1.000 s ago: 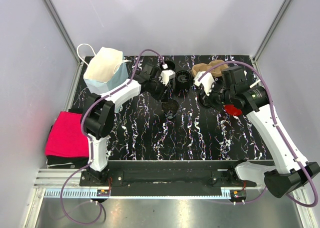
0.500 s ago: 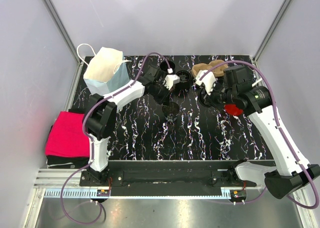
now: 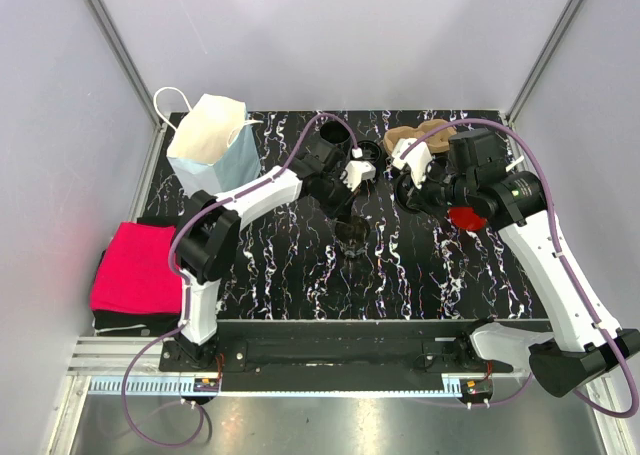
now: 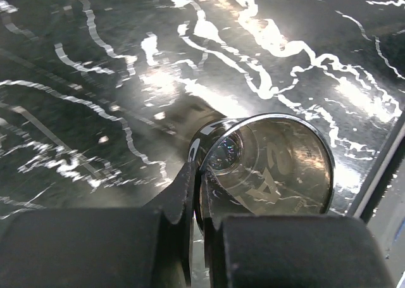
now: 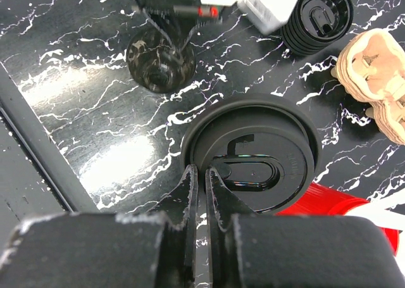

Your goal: Pack the takeout coffee

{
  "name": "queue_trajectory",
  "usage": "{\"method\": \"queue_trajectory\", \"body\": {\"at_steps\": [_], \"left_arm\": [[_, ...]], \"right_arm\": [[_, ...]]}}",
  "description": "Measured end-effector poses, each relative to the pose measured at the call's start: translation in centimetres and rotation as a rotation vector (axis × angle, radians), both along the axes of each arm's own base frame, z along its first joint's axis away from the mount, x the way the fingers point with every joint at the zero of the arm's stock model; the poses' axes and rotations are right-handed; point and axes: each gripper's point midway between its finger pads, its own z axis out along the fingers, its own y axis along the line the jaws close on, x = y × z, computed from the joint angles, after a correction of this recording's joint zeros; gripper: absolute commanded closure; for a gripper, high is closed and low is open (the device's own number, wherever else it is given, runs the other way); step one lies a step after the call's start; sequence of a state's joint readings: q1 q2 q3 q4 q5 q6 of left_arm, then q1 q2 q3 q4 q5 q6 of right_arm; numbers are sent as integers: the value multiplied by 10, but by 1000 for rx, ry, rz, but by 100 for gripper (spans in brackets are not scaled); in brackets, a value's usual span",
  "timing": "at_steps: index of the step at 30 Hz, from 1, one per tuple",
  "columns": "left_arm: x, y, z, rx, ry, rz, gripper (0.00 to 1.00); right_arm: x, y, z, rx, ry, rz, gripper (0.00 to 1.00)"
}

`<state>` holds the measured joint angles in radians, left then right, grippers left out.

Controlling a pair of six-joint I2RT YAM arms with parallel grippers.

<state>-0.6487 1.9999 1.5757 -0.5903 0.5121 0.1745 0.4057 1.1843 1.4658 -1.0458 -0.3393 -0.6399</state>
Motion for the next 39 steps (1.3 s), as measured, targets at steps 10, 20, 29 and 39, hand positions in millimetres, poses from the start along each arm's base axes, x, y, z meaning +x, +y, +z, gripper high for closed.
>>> {"method": "queue_trajectory", "body": {"at_steps": [10,20,29,39], "left_arm": [[-16,-11,7,-5,0,-20,55],[-8,-3,47,-42,-100,26,4],[24,72,76,-125,-158,218,1],[21,101,59,-219,-18,254,1]], "right_arm": [[-2,2,1,13,7,5,100],[-14,-2,-7,-11,50,22,100],[-26,7,-20,-72,92,106,100],[-25,46,-68,-207,191,280,100]]}}
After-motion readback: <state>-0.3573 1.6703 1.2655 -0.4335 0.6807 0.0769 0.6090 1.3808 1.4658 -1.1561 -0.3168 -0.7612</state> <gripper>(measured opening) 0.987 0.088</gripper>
